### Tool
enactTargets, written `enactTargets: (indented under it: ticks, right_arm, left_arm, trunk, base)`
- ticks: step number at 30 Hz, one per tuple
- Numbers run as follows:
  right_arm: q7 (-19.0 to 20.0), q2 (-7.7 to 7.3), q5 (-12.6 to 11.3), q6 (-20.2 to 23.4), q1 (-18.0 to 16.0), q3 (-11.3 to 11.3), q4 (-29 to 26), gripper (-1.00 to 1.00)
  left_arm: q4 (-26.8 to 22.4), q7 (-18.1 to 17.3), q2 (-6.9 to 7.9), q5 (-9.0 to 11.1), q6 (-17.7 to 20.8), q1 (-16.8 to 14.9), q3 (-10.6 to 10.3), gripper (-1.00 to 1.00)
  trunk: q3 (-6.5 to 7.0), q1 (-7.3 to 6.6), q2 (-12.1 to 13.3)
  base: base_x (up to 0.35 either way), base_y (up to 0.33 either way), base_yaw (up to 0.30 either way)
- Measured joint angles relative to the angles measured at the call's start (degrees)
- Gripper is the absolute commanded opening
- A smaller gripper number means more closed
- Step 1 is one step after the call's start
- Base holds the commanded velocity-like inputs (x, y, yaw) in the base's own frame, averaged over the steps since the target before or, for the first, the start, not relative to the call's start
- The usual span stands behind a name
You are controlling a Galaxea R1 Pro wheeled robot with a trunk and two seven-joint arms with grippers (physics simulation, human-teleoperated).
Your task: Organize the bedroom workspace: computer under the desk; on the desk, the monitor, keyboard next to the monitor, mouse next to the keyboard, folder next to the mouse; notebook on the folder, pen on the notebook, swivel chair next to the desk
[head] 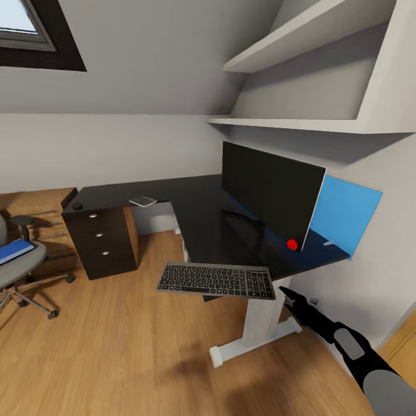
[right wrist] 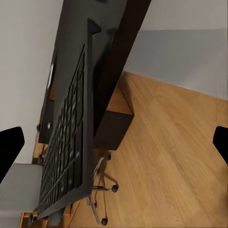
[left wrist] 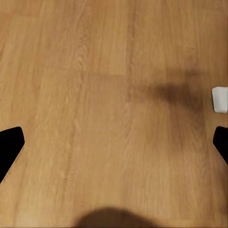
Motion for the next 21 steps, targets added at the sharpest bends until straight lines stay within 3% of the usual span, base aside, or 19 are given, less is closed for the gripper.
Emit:
enactTargets:
  ticks: [4,11,21]
  right_arm:
    - [0.0,0.25,0.0,0.0,0.0,0.7,0.0,1.00]
    - [0.1,0.27,0.0,0.0,0.0,1.0,0.0,1.00]
    - [0.0,0.94,0.0,0.0,0.0,1.0,0.1,1.00]
  left_arm:
    - [0.0,0.0,-0.05,0.0,-0.1,0.0,0.0,1.00]
    - [0.0,0.1,-0.06,0.0,0.0,0.0,-0.1,1.00]
    - [0.0,0.1,-0.05,0.0,0.0,0.0,-0.1,1.00]
  trunk:
    - [0.00,0.02,0.0]
    - [1.25,-1.51,2.8]
    - [1.26,-1.53,2.8]
  base:
    - [0.021,0.017,0.000]
    - [0.002,0.002,0.000]
    - [0.020,0.005,0.000]
